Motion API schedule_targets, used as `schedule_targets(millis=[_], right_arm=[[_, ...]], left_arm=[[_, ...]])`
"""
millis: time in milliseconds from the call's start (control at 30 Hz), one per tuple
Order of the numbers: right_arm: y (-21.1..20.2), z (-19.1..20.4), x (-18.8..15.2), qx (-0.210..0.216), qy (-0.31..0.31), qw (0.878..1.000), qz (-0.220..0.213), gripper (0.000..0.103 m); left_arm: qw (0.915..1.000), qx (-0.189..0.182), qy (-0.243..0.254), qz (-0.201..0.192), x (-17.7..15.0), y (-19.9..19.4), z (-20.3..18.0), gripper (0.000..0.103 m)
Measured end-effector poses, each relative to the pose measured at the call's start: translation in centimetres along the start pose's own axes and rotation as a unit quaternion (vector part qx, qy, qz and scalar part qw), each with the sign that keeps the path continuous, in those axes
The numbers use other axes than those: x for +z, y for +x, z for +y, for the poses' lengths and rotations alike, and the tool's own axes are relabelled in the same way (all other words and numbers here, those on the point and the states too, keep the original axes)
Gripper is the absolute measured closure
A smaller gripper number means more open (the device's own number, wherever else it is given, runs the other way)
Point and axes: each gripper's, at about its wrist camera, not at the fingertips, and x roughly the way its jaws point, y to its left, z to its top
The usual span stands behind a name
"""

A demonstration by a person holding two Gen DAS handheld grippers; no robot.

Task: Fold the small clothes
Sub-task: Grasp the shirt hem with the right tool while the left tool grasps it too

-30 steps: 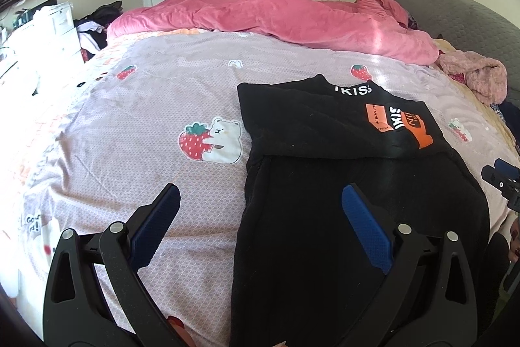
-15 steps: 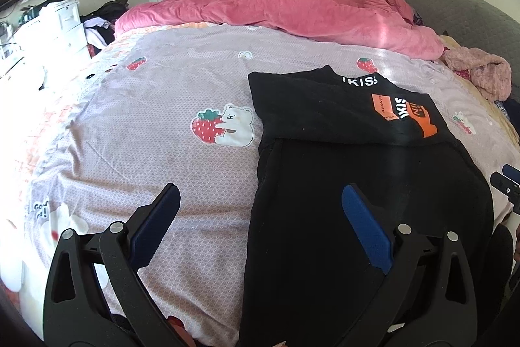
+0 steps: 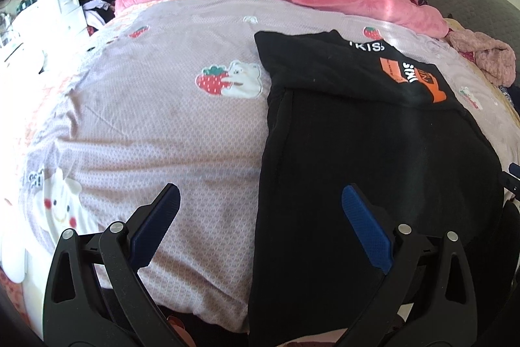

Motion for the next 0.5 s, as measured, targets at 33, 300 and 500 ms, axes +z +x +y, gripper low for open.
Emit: schedule_targets(millis=[33, 300, 500], right_arm=[[0.1, -0.1, -0.2, 0.000, 0.001, 1.000, 0.004, 0.006], [0.2, -1.9, -1.8, 0.002, 0.025, 0.999, 0.023, 0.006], [0.2, -3.4, -3.0, 0.012, 0.044, 0.998, 0.033, 0.010]], left_arm=[[1.0000, 0.001, 0.000, 0.004, -0.3, 0.2, 0.1, 0.009], [0.9995, -0.004, -0.004, 0.030, -2.6, 0.7, 0.8, 0.009], [0.9990, -0.024, -0.009, 0.037, -3.4, 0.6, 1.0, 0.014]])
